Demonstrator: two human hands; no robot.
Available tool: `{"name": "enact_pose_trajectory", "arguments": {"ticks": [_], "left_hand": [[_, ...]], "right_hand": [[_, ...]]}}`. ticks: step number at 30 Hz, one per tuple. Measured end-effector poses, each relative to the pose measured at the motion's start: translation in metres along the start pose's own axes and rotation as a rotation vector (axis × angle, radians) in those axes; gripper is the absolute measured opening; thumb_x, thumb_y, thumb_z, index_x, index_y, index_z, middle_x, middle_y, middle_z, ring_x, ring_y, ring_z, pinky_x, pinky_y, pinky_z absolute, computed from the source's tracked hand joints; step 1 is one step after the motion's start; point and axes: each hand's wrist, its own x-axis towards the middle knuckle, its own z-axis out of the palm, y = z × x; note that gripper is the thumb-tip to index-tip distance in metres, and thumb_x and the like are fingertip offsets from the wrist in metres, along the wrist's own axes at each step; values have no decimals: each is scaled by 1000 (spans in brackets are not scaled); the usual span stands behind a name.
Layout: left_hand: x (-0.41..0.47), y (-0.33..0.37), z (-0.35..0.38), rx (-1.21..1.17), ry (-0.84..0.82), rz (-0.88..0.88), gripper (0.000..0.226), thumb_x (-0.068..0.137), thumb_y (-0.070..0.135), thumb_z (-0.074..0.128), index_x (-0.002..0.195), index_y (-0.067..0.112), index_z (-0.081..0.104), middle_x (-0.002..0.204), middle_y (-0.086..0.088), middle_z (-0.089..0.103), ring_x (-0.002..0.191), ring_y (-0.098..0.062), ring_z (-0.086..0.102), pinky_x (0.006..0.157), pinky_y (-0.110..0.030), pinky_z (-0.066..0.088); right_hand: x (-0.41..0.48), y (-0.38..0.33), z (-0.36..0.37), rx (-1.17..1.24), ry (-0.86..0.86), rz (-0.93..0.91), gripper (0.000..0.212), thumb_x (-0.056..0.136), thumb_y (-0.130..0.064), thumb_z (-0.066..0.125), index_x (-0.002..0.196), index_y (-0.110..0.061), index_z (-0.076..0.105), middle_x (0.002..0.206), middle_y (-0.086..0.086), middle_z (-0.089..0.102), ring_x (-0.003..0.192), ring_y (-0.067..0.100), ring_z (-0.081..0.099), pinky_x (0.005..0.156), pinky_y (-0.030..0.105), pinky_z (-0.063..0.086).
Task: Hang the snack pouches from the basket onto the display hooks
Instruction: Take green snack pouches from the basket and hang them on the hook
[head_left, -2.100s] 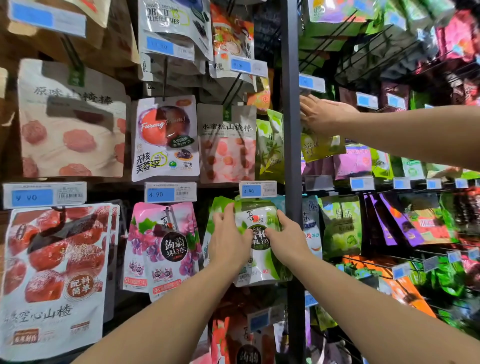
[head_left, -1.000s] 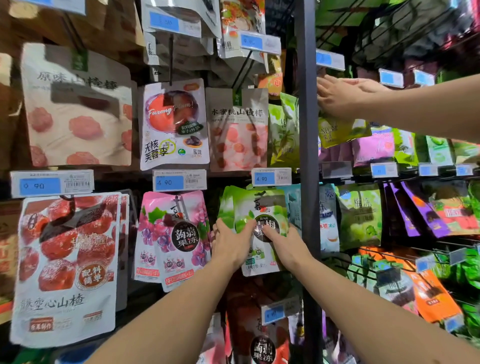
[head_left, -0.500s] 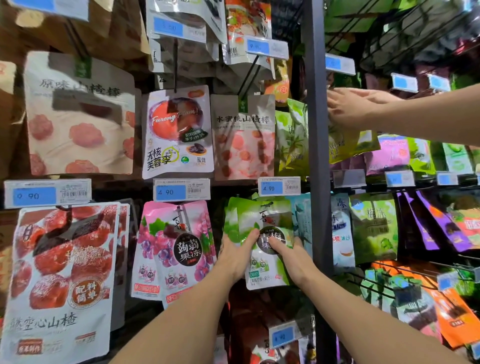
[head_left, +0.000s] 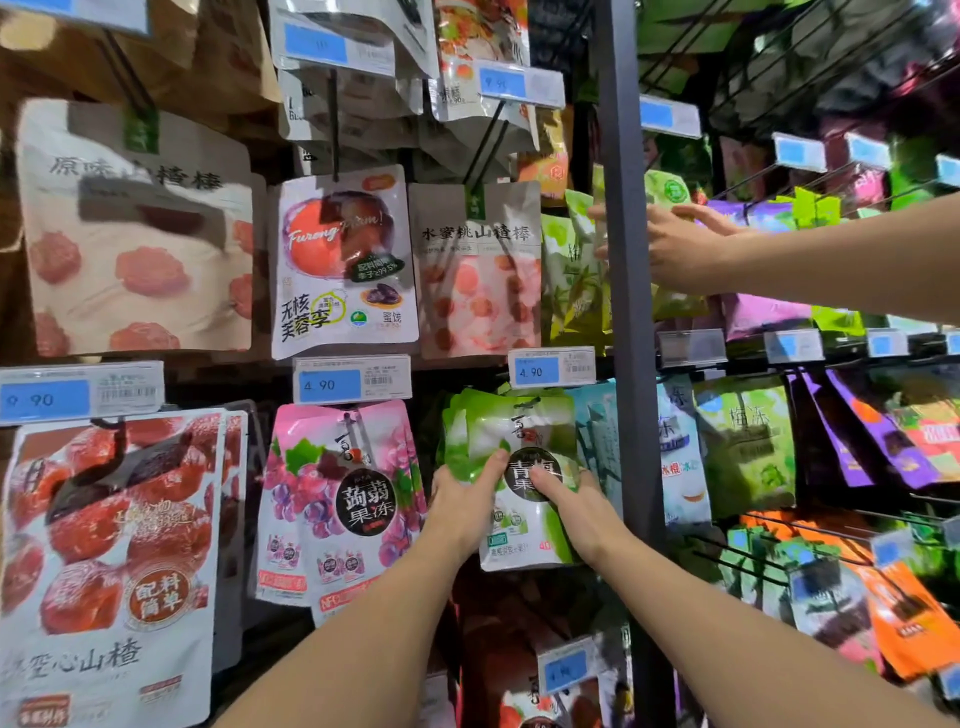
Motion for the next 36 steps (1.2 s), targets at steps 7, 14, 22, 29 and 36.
{"name": "enact_pose_trajectory", "arguments": {"ticks": [7, 14, 22, 29, 36], "left_hand": [[9, -1, -3, -59, -10, -39, 127, 63, 90, 58, 157, 16, 14, 151, -16, 46, 137, -38, 45, 116, -51, 33], [17, -5, -3, -55, 11, -63, 117, 74, 85, 56, 156, 12, 17, 151, -17, 44, 138, -39, 43, 115, -50, 33], [7, -6, 3, -131, -22, -29, 126, 69, 91, 54, 159, 10, 17, 155, -13, 42, 142, -35, 40, 118, -48, 29], [10, -2, 0, -48, -11, -20, 115, 78, 90, 40, 161, 16, 11, 164, -11, 28, 148, -35, 31, 120, -53, 22], [17, -1, 2, -75, 61, 9, 110, 78, 93, 23, 162, 23, 12, 169, -7, 14, 154, -29, 15, 123, -56, 13]], "right_hand": [[7, -17, -2, 102, -3, 13, 136, 53, -96, 60, 161, -25, 19, 161, 3, 36, 147, 28, 37, 121, 48, 28], [11, -16, -2, -22, 75, -25, 106, 80, -76, 53, 163, -22, 15, 168, 7, 21, 155, 26, 14, 125, 45, 16], [-2, -24, -5, 41, -45, 8, 74, 68, -82, 63, 124, -34, 66, 154, 11, 46, 136, 31, 49, 116, 49, 35], [11, -16, -3, 117, -39, 65, 112, 54, -83, 63, 146, -21, 44, 144, 7, 55, 129, 30, 55, 113, 49, 40], [5, -14, -3, 50, 13, -25, 137, 50, -96, 48, 163, -27, 11, 166, 4, 26, 153, 27, 24, 124, 49, 20]]}}
